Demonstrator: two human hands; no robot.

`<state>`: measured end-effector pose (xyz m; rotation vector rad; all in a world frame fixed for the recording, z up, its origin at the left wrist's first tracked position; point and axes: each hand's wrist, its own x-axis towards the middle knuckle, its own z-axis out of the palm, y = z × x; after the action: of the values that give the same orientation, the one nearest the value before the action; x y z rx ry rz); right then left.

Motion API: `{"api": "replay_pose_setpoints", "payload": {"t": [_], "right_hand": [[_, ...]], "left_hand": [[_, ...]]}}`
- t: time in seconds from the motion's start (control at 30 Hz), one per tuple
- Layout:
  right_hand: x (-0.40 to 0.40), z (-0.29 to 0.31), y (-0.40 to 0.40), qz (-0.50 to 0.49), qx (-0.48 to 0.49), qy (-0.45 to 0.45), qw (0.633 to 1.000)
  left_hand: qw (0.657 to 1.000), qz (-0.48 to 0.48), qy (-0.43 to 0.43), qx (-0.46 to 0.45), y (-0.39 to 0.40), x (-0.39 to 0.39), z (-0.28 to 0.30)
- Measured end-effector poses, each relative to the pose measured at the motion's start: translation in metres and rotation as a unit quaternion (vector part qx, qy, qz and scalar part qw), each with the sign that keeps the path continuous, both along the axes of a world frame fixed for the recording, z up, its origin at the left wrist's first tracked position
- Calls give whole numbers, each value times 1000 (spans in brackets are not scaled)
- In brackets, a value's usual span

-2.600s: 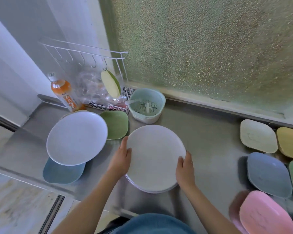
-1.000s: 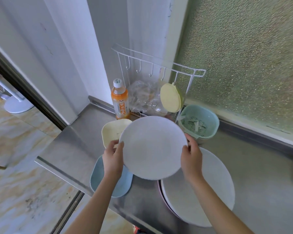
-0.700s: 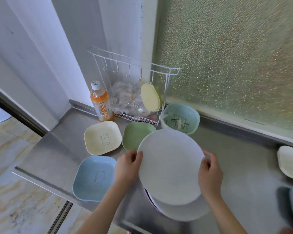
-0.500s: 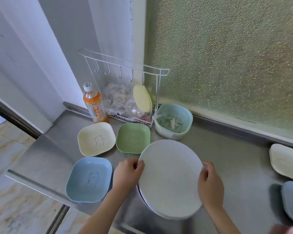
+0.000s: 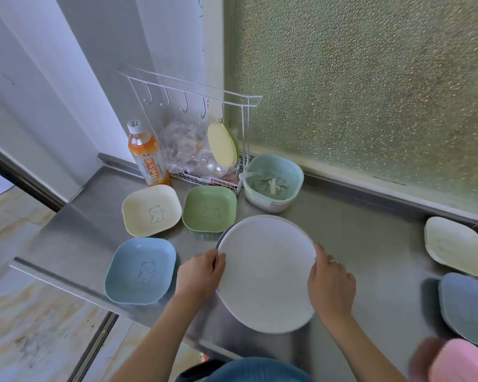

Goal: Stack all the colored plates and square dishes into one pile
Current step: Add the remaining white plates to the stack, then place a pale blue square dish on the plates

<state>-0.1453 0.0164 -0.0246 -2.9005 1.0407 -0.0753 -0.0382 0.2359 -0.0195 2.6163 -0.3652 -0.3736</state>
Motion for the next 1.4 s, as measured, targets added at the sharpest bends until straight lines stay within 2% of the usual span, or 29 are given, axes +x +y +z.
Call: {"api": "replay_pose_setpoints", "payload": {"t": [0.2, 0.37, 0.43, 0.5, 0.57, 0.63, 0.7, 0.77, 0.93, 1.03, 1.17, 1.3, 1.4], "right_hand": [[1, -6, 1, 2, -12, -10, 1000], [26, 11, 33, 77, -11, -122, 989], [41, 19, 64, 156, 26, -149, 976], [55, 23, 98, 258, 83, -136, 953], [67, 24, 130, 358, 175, -94, 912], [76, 21, 156, 402, 264, -34, 876], [84, 17, 176, 390, 307, 21, 868], [91, 14, 189, 373, 310, 53, 873], [103, 2, 204, 262, 344, 97, 896], [108, 1, 207, 215, 361, 112, 900], [113, 8, 203, 162, 367, 73, 913], [118, 22, 185, 165, 290, -13, 943], [117, 40, 155, 154, 232, -81, 957]], "left_hand": [[1000, 18, 19, 15, 4, 0, 3], [982, 184, -36, -6, 43, 16, -3], [969, 237, -73, -11, 66, 24, -9], [960, 265, -86, 8, 88, 30, -13], [952, 294, -50, 65, 106, 34, -18], [943, 315, 5, 104, 123, 38, -22], [941, 317, 59, 104, 135, 41, -29], [942, 311, 92, 84, 145, 44, -35], [946, 305, 113, 0, 158, 47, -39], [963, 255, 85, -34, 156, 42, -34], [969, 233, 17, -75, 152, 33, -26], [967, 218, -48, -124, 137, 40, -3], [955, 217, -65, -190, 110, 50, 22]]}}
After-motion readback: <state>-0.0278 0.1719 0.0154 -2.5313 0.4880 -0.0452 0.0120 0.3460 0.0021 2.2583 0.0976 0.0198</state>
